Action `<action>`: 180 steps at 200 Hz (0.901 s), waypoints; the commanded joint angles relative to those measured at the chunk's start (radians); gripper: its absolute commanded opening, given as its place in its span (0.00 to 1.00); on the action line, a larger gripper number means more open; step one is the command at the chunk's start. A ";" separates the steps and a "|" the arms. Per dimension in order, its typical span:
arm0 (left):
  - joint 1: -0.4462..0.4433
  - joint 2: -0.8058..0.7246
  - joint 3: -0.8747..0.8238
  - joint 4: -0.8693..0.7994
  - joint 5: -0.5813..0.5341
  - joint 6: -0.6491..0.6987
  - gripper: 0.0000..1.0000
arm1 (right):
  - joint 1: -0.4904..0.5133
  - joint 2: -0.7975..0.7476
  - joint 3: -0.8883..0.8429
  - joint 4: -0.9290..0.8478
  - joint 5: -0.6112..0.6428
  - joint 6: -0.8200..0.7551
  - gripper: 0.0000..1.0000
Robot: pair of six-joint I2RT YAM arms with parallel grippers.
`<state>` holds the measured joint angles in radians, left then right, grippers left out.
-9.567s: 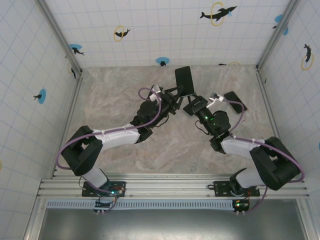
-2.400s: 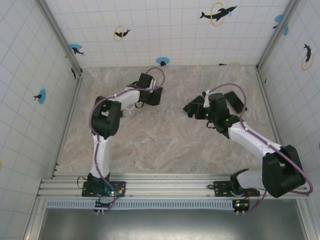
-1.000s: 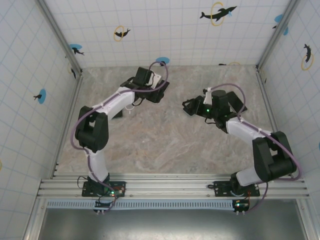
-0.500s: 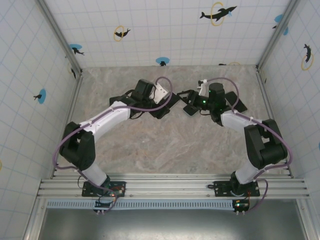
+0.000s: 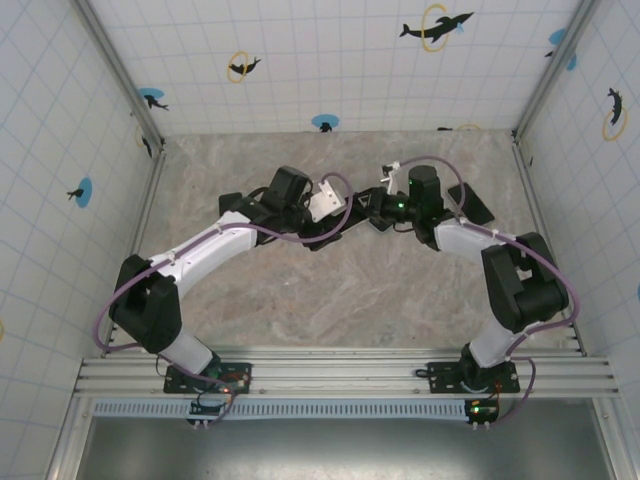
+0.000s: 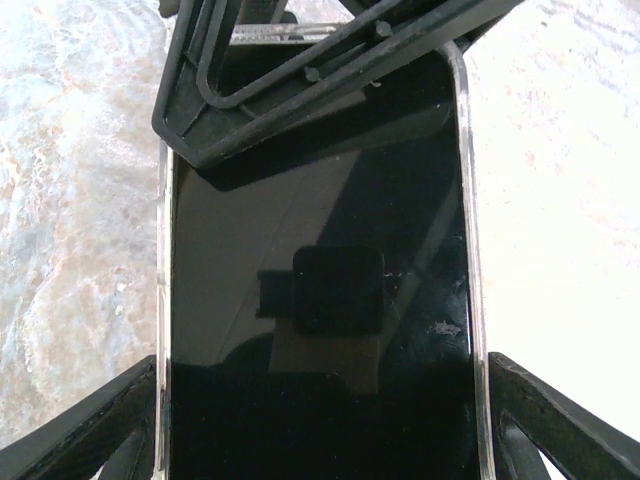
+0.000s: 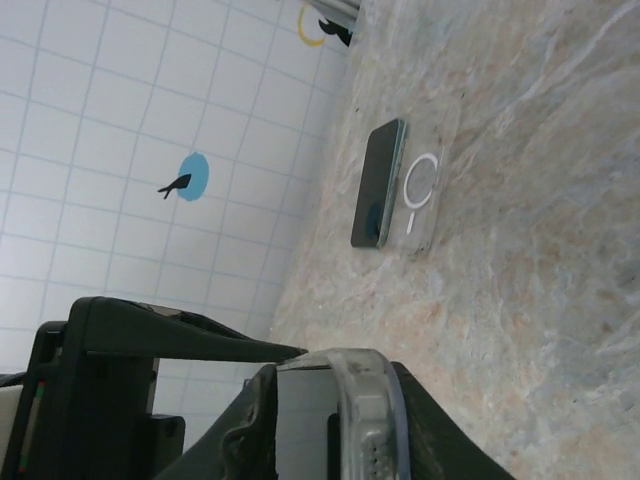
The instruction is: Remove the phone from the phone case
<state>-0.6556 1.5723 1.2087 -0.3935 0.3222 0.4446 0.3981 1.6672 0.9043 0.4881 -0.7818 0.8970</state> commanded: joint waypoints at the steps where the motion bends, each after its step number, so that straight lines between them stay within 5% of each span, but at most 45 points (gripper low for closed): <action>1: -0.004 -0.037 0.034 -0.002 -0.001 0.080 0.52 | 0.014 0.019 0.020 0.025 -0.045 0.016 0.24; 50: -0.003 -0.033 0.035 0.001 -0.055 0.100 0.59 | 0.013 0.009 -0.005 0.078 -0.062 0.077 0.06; 96: 0.011 -0.058 0.002 0.101 -0.065 -0.021 0.84 | -0.003 -0.026 -0.065 0.228 0.023 0.194 0.03; 131: 0.016 -0.093 -0.021 0.225 -0.112 -0.306 0.88 | -0.022 -0.089 -0.146 0.371 0.230 0.290 0.02; 180: 0.019 -0.130 -0.131 0.486 -0.152 -1.037 0.86 | -0.011 -0.169 -0.287 0.591 0.592 0.416 0.02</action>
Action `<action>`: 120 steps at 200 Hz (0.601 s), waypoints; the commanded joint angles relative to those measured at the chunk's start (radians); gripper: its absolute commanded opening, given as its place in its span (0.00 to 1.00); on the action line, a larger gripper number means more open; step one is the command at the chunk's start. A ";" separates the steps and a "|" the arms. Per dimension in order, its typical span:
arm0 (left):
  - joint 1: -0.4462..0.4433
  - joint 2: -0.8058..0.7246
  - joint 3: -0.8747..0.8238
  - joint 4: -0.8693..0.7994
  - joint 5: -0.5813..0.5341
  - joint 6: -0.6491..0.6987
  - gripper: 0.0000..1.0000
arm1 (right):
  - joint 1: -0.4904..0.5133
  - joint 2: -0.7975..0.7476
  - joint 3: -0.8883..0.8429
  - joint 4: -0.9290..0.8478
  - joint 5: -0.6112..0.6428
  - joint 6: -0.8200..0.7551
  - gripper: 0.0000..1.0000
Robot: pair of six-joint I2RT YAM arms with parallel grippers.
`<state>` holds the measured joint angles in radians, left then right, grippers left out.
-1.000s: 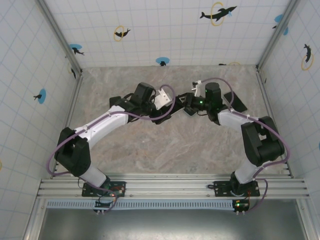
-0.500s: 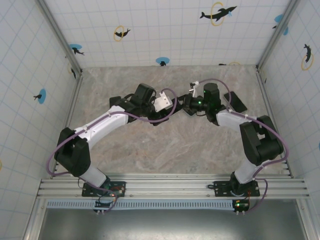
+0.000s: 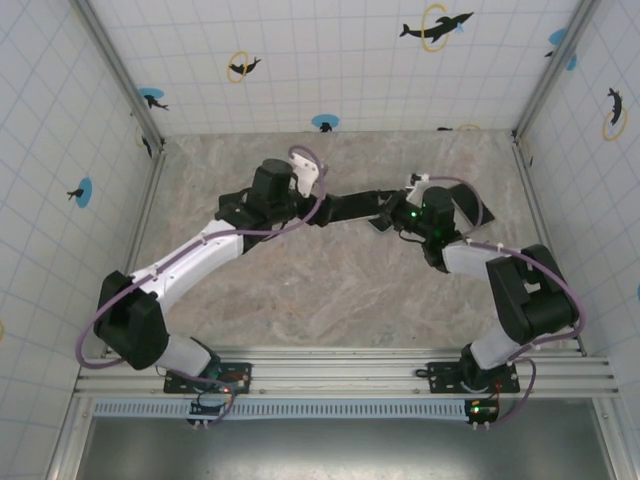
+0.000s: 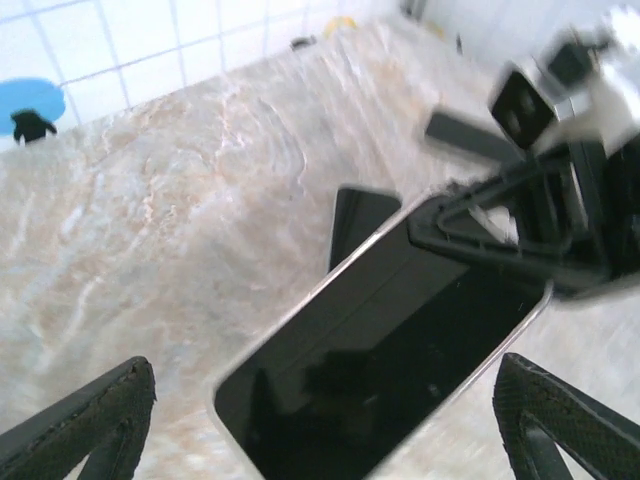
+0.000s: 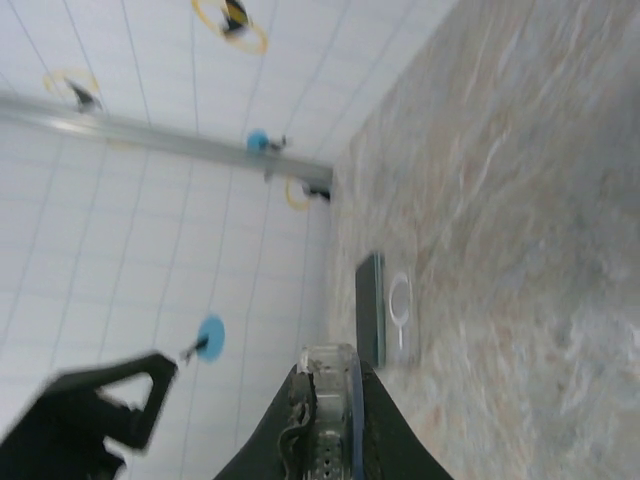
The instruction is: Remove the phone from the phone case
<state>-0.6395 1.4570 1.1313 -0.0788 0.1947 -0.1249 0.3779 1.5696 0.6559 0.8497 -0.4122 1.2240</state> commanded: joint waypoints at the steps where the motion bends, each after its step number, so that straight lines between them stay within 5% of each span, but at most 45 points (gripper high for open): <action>1: 0.002 -0.016 -0.056 0.178 -0.027 -0.475 0.86 | 0.010 -0.073 -0.041 0.233 0.229 0.089 0.01; 67: -0.086 -0.049 -0.238 0.498 -0.222 -1.039 0.79 | 0.109 -0.190 -0.181 0.349 0.614 0.141 0.02; 120: -0.129 0.055 -0.245 0.752 -0.228 -1.247 0.73 | 0.184 -0.204 -0.194 0.404 0.701 0.175 0.02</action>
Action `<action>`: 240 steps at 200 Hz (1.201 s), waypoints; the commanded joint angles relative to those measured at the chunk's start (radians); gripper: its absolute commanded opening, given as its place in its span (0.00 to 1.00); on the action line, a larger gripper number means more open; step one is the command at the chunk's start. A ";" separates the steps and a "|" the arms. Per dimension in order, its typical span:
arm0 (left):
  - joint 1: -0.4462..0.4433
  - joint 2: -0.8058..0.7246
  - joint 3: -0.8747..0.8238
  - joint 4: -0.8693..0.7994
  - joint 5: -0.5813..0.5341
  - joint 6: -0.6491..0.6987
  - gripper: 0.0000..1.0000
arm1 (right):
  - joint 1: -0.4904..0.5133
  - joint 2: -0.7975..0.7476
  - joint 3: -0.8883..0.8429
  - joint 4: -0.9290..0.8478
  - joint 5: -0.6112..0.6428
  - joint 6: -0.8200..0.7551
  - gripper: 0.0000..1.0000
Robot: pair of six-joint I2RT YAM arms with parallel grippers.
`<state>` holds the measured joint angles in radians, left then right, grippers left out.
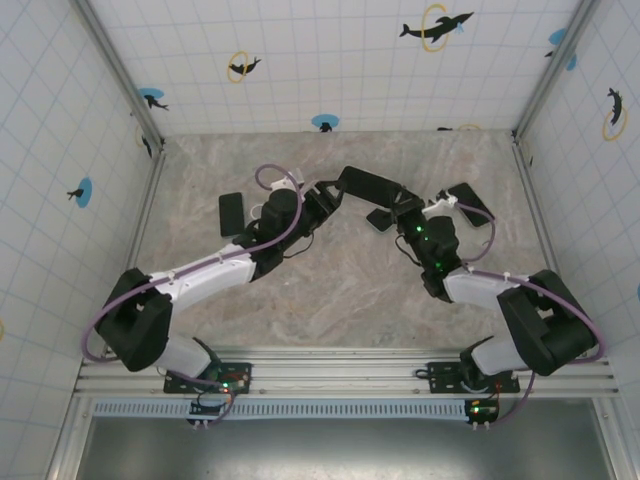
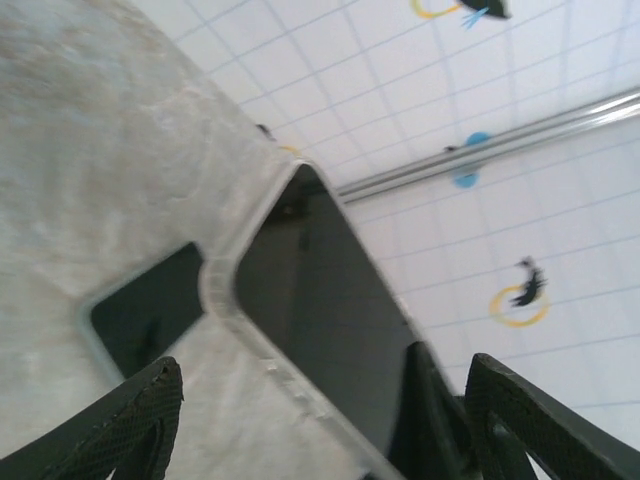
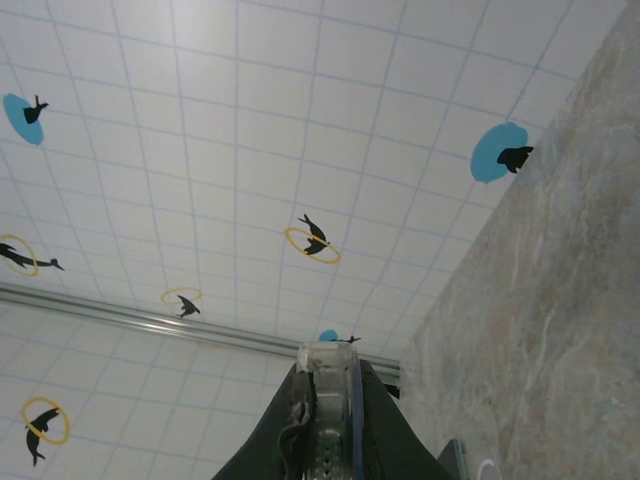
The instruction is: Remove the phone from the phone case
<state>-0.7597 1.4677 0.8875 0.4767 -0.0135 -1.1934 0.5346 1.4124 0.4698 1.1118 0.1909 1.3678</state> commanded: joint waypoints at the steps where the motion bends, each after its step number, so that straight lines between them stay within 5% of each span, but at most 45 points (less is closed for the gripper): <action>1: -0.009 0.047 -0.002 0.202 -0.018 -0.181 0.73 | 0.028 -0.046 -0.008 0.142 0.097 0.031 0.02; 59: -0.009 0.149 0.051 0.293 0.013 -0.245 0.65 | 0.063 -0.074 -0.009 0.137 0.092 0.054 0.02; 178: -0.007 0.197 0.081 0.381 0.037 -0.270 0.10 | 0.077 -0.102 -0.049 0.048 0.112 0.112 0.04; 240: 0.021 0.185 0.080 0.414 0.029 -0.288 0.04 | 0.054 -0.176 -0.096 -0.008 0.083 0.053 0.39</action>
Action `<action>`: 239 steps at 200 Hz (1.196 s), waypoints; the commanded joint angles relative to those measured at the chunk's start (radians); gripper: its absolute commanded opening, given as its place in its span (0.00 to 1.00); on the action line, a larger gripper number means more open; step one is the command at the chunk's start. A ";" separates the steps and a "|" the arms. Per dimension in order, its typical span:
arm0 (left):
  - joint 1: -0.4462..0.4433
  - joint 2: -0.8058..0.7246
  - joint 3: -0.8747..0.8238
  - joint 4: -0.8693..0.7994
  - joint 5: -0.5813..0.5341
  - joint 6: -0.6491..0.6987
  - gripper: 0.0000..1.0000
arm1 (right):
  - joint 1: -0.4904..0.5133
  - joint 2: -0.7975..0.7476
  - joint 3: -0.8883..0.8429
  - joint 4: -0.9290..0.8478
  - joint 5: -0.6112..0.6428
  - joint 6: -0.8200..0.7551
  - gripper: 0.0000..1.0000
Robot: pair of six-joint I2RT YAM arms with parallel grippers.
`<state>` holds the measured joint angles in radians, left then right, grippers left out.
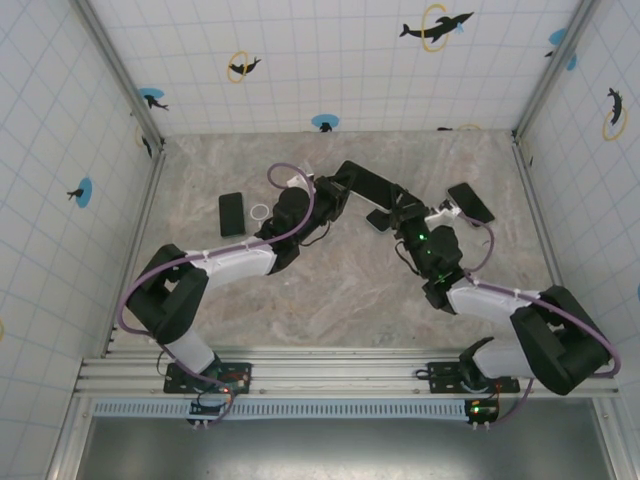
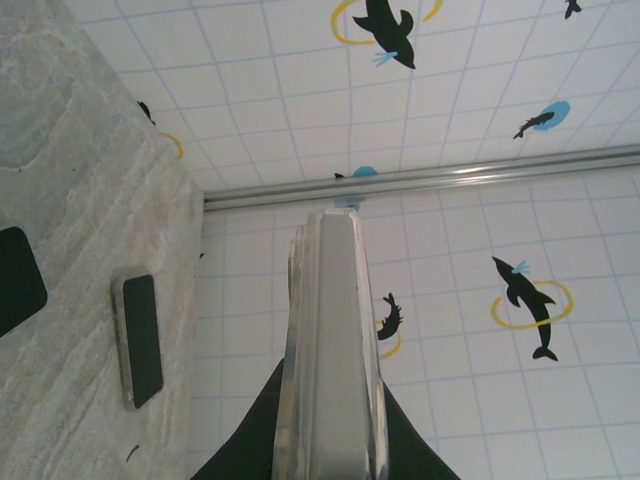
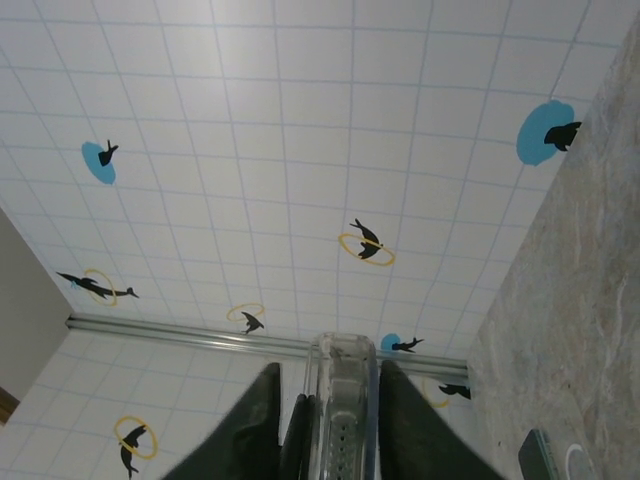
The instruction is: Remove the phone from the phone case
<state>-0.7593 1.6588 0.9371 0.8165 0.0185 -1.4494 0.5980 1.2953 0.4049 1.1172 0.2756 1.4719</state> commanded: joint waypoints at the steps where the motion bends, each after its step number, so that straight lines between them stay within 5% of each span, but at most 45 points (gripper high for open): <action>1: 0.021 -0.006 0.031 0.075 -0.005 -0.032 0.04 | -0.009 -0.060 -0.032 -0.014 -0.003 -0.053 0.40; 21: 0.027 -0.010 0.031 0.076 -0.011 -0.027 0.03 | -0.010 -0.087 -0.046 -0.028 -0.033 -0.079 0.48; 110: 0.036 0.026 0.083 0.113 0.031 -0.045 0.02 | 0.015 -0.087 -0.060 -0.021 -0.171 -0.115 0.42; 239: 0.038 0.020 0.077 0.140 0.041 -0.087 0.00 | 0.009 -0.055 -0.057 -0.007 -0.222 -0.126 0.10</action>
<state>-0.7269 1.6978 0.9756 0.8284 0.0418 -1.4830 0.6083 1.2301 0.3428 1.1275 0.0689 1.3808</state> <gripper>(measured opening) 0.148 0.134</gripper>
